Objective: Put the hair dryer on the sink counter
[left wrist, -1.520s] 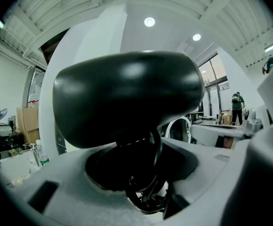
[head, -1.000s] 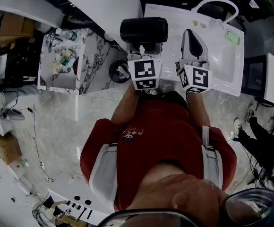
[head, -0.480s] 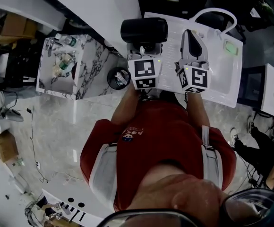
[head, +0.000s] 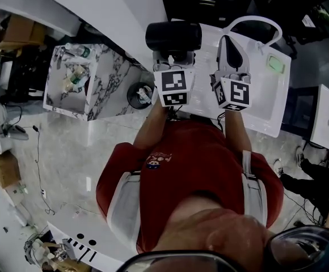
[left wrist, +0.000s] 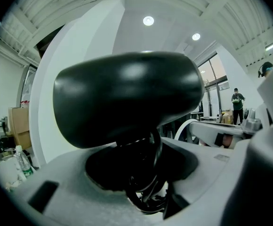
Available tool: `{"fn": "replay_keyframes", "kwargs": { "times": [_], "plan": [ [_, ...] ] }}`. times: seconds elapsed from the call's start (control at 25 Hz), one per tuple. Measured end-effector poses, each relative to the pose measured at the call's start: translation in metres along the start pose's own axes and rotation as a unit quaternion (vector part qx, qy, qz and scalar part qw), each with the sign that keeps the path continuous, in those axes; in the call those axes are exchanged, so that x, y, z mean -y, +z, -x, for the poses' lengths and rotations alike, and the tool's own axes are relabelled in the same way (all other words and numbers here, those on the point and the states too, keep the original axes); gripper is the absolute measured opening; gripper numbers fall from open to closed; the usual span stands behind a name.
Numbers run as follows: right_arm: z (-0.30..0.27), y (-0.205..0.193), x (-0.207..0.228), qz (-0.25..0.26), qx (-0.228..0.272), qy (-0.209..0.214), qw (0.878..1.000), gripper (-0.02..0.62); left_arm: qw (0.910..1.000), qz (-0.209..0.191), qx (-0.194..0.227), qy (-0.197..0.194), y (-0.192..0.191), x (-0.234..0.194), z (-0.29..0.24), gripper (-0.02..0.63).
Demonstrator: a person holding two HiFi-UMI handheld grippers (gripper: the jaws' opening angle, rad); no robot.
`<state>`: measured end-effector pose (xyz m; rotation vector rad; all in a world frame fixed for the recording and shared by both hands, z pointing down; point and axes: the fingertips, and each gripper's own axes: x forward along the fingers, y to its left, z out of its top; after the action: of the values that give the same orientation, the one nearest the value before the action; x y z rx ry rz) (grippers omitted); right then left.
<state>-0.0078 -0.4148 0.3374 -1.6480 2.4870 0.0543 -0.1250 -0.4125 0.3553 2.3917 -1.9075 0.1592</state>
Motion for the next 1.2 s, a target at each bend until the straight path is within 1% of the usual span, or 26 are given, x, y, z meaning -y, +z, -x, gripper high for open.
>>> {"fn": "replay_keyframes", "kwargs": {
  "times": [0.24,0.44,0.68,0.8,0.96,1.2],
  "plan": [
    [0.001,-0.005,0.013,-0.004,-0.003,0.000,1.000,0.002,0.9999,-0.010,-0.012,0.001,-0.005,0.011,-0.008,0.198],
    [0.001,-0.007,0.021,-0.005,-0.005,-0.003,1.000,0.002,0.9997,-0.009,-0.022,-0.001,-0.012,0.015,-0.013,0.198],
    [0.001,-0.006,0.025,-0.010,-0.001,-0.006,1.000,0.002,0.9988,-0.008,-0.048,-0.006,-0.028,0.017,-0.018,0.199],
    [-0.001,-0.009,0.027,-0.011,-0.004,-0.006,1.000,0.002,0.9982,-0.006,-0.059,-0.006,-0.037,0.017,-0.023,0.199],
    [-0.003,-0.015,0.030,-0.014,-0.010,-0.008,1.000,0.002,0.9970,0.005,-0.077,-0.008,-0.051,0.016,-0.031,0.198],
    [-0.004,-0.023,0.032,-0.012,-0.016,-0.011,1.000,0.002,0.9931,0.008,-0.116,-0.009,-0.085,0.014,-0.040,0.199]
  ]
}}
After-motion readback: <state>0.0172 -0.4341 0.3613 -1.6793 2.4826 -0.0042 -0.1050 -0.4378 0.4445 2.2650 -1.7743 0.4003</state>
